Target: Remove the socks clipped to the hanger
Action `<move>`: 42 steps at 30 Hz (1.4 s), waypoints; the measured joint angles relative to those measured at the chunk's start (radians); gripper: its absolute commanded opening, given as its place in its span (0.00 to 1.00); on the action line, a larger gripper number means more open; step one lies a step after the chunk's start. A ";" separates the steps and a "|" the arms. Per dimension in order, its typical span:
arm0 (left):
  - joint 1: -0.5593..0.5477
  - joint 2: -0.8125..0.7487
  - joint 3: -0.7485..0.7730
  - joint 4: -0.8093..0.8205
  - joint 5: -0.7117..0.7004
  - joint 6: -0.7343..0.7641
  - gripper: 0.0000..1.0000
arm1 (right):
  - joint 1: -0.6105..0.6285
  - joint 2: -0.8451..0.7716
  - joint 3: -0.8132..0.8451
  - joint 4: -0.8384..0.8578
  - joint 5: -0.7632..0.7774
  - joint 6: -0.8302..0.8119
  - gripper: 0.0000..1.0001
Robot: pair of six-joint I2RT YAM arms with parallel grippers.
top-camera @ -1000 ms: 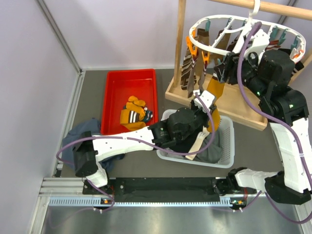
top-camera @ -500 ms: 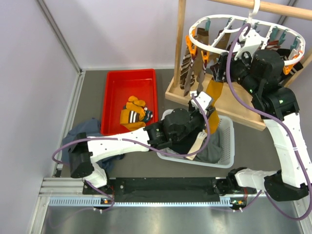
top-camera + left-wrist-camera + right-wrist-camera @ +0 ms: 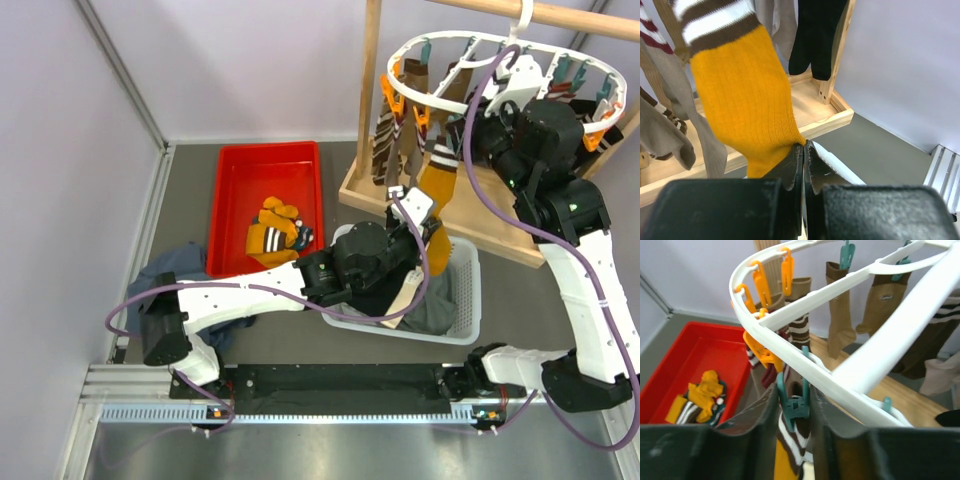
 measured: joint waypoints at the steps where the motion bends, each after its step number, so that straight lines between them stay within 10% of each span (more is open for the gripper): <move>1: 0.000 0.000 -0.001 0.000 0.000 0.000 0.00 | 0.000 0.000 0.000 0.004 0.009 -0.001 0.11; 17: 0.035 -0.075 -0.131 -0.042 -0.156 -0.040 0.00 | 0.000 -0.013 -0.007 0.013 0.074 0.023 0.04; 29: 0.473 -0.351 -0.275 -0.317 -0.275 -0.286 0.00 | -0.019 -0.065 -0.034 -0.008 0.166 0.009 0.11; 38: 0.716 -0.224 -0.284 -0.429 -0.127 -0.394 0.00 | -0.061 -0.085 -0.048 -0.020 0.184 -0.001 0.11; 42: 0.809 -0.054 -0.256 -0.451 -0.036 -0.422 0.42 | -0.069 -0.086 -0.053 -0.025 0.185 -0.001 0.12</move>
